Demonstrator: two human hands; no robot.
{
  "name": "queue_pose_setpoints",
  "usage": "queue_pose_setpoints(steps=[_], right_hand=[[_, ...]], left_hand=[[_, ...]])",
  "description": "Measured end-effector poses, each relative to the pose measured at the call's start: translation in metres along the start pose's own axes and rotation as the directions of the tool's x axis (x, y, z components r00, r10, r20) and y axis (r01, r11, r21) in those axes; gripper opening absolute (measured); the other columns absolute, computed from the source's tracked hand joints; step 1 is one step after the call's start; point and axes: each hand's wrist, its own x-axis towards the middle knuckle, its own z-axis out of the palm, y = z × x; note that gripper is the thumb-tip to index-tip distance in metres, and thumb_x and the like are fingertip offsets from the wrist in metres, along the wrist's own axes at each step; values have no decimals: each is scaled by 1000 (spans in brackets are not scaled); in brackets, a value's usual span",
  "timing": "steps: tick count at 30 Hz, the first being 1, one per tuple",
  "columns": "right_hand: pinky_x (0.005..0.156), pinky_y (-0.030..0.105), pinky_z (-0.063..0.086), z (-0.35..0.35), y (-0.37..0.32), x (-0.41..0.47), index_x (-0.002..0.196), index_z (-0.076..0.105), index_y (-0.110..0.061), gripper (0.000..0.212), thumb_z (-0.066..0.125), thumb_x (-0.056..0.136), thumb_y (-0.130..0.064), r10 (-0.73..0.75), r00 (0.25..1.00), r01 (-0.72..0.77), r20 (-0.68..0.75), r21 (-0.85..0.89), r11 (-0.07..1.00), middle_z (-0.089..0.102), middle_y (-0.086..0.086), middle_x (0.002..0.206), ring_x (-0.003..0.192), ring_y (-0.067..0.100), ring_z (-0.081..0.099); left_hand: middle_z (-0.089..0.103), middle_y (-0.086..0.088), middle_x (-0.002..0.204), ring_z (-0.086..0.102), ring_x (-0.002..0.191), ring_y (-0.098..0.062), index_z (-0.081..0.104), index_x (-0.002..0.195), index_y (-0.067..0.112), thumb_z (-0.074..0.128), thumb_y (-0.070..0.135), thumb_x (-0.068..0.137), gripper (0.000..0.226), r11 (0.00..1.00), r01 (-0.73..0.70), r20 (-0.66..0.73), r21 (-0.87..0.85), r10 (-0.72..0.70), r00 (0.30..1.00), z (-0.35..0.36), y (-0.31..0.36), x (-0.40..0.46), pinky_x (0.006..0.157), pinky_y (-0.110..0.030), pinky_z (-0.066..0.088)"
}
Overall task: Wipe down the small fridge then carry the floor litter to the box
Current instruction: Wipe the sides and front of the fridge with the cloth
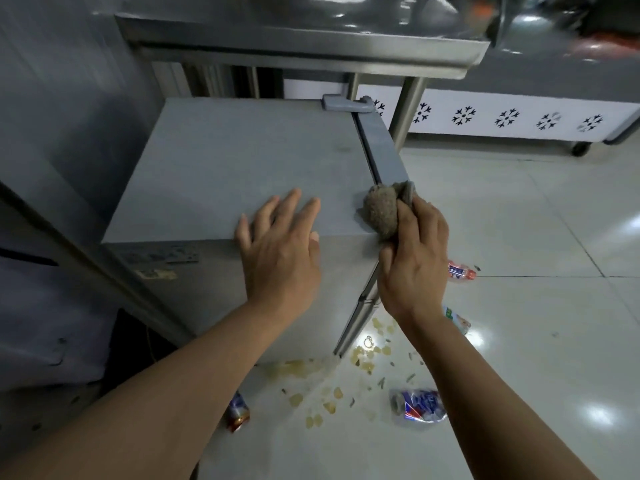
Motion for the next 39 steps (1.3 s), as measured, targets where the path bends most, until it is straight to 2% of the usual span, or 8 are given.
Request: queue_pose_setpoints(steps=[11, 15, 18, 21, 27, 32, 35, 39], right_hand=[[80, 35, 43, 40, 39, -3, 136, 47, -7, 48, 51, 88, -12, -343, 866, 320, -362, -126, 939, 50, 17, 122, 110, 33, 46], [94, 44, 43, 57, 43, -7, 134, 46, 1, 47, 49, 88, -5, -379, 771, 334, -511, -182, 925, 44, 21, 130, 119, 37, 41], [111, 52, 27, 80, 46, -21, 134, 42, 10, 47, 49, 88, 4, -425, 691, 350, -585, -243, 905, 37, 29, 139, 133, 48, 28], [113, 56, 21, 109, 60, -47, 133, 38, 11, 49, 50, 87, 1, -453, 688, 378, -567, -252, 891, 31, 35, 142, 137, 51, 18], [109, 59, 25, 148, 75, -102, 136, 30, 3, 51, 30, 97, -29, -387, 819, 337, -424, -191, 922, 25, 27, 147, 138, 49, 15], [117, 44, 12, 96, 14, -24, 143, 34, -11, 52, 33, 96, -30, -392, 734, 325, -555, -219, 920, 33, 15, 150, 142, 35, 21], [117, 45, 13, 96, 1, -11, 145, 32, -19, 50, 32, 97, -32, -393, 714, 333, -579, -213, 918, 32, 10, 151, 142, 33, 22], [115, 49, 15, 149, 31, -69, 147, 25, -24, 54, 32, 94, -26, -601, 686, 516, -410, -308, 800, 24, 1, 154, 144, 33, 14]], left_hand=[[58, 7, 126, 46, 113, -24, 59, 123, 27, 33, 31, 89, 43, 991, -134, -397, 1, 123, 909, 29, -10, -1, 94, -35, 19], [62, 3, 118, 50, 108, -27, 62, 117, 22, 37, 27, 88, 39, 971, -232, -519, 51, 224, 825, 38, -17, -2, 87, -35, 21], [62, 1, 119, 50, 107, -27, 61, 118, 20, 36, 25, 88, 39, 956, -274, -572, 106, 284, 769, 42, -22, -3, 87, -35, 20], [63, 0, 117, 50, 107, -27, 62, 116, 19, 37, 23, 88, 39, 951, -291, -609, 108, 294, 736, 45, -24, -3, 90, -34, 20], [62, 0, 119, 49, 107, -27, 59, 120, 19, 47, 17, 89, 34, 941, -305, -589, 148, 332, 737, 44, -27, -3, 92, -35, 21], [62, -5, 124, 53, 112, -27, 58, 125, 14, 42, 11, 87, 41, 883, -433, -502, 180, 461, 732, 28, -48, -5, 93, -35, 28], [63, -8, 119, 53, 112, -30, 61, 120, 10, 46, 9, 84, 39, 909, -384, -559, 160, 405, 724, 24, -72, -11, 96, -44, 31], [55, -10, 128, 47, 119, -34, 51, 131, 9, 59, 2, 81, 51, 920, -335, -555, 202, 389, 735, 35, -89, -20, 104, -55, 28]])
